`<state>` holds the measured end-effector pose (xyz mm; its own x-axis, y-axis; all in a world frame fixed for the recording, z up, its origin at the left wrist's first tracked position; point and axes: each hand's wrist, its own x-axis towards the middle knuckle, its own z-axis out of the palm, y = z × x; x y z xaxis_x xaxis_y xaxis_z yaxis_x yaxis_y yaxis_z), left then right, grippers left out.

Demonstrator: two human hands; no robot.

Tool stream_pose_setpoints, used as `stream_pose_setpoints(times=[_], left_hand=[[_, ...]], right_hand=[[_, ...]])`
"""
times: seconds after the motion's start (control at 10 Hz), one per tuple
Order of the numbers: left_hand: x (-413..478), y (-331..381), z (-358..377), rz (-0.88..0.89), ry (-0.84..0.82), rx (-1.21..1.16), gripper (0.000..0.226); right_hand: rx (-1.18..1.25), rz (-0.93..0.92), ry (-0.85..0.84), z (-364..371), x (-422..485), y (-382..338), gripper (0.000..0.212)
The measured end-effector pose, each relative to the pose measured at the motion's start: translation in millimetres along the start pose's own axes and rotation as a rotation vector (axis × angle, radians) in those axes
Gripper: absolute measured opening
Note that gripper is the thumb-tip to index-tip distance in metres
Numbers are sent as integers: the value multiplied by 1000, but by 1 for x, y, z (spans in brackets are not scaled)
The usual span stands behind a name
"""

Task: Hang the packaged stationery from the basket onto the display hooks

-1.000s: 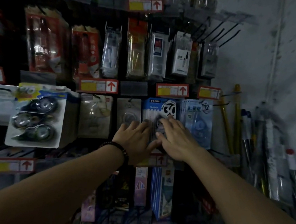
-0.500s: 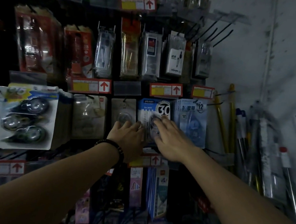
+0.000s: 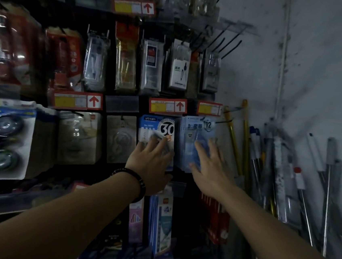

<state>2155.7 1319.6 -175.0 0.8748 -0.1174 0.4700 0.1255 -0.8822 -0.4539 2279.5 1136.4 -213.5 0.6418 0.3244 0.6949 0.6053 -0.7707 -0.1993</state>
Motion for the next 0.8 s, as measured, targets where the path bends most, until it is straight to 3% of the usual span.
stream_pose_setpoints(times=[0.5, 0.8], left_hand=[[5, -3, 21, -38, 7, -78, 77], [-31, -9, -6, -61, -1, -163, 67]], right_hand=[[9, -64, -18, 16, 32, 3, 72], [-47, -68, -31, -14, -2, -12, 68]])
